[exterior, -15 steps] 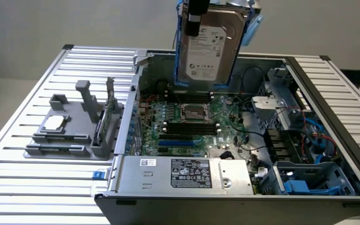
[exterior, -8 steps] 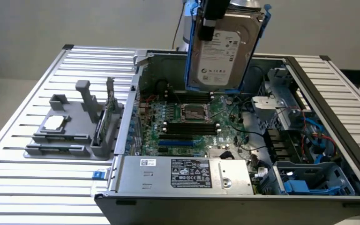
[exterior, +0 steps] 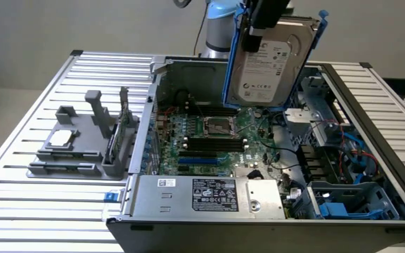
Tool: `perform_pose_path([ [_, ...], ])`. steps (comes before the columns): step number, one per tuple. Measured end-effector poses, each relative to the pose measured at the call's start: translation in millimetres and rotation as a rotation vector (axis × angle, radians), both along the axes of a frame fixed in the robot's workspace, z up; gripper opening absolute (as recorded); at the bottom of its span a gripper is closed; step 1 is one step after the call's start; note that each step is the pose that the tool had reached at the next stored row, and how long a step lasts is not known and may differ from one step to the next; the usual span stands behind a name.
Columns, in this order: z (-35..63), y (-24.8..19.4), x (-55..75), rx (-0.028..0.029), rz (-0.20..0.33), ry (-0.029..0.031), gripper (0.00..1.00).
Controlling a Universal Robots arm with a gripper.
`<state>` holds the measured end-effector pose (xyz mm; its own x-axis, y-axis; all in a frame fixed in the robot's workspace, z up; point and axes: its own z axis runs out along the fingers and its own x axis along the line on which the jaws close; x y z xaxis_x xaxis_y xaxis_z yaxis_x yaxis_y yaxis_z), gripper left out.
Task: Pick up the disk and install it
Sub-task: 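Pick up the disk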
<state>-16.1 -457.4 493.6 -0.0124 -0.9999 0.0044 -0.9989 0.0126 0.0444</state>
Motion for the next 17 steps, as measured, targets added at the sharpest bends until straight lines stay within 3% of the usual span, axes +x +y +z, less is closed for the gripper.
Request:
perform_pose_path([
  [13, 0.0, -25.1, 38.7, 0.0011, 0.0, 0.004, 0.33],
  [17, 0.0, -34.1, 40.9, 0.0061, 0.0, 0.0041, 0.33],
])
